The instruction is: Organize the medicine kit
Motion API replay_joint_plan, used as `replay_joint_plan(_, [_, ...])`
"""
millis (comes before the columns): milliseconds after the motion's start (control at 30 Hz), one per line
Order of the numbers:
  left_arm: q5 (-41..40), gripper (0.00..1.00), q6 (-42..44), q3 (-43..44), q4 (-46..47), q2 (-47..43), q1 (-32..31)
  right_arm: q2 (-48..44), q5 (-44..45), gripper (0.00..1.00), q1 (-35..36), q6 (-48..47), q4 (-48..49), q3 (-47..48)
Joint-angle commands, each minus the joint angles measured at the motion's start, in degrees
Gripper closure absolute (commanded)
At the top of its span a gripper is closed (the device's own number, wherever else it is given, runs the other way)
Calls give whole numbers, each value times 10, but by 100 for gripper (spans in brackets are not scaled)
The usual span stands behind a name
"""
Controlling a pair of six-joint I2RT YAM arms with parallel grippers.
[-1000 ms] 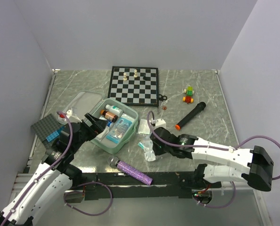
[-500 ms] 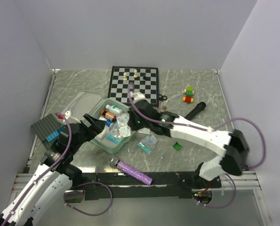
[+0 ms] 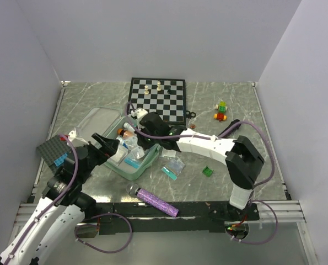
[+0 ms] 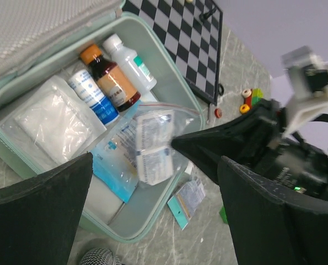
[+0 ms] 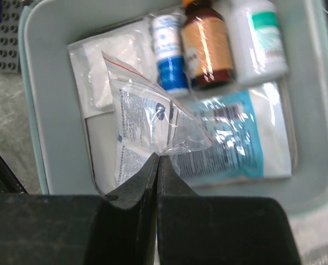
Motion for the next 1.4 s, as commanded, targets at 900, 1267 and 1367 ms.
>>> replay_joint_plan(900, [-31, 1, -4, 6, -13, -39, 1, 116, -182, 100, 34, -164, -66, 46])
replay_joint_plan(1267, [-31, 1, -3, 7, -14, -41, 1, 79, -130, 60, 44, -150, -55, 20])
replay_joint_plan(1367, [-31, 1, -2, 6, -14, -41, 1, 54, -119, 48, 44, -145, -52, 21])
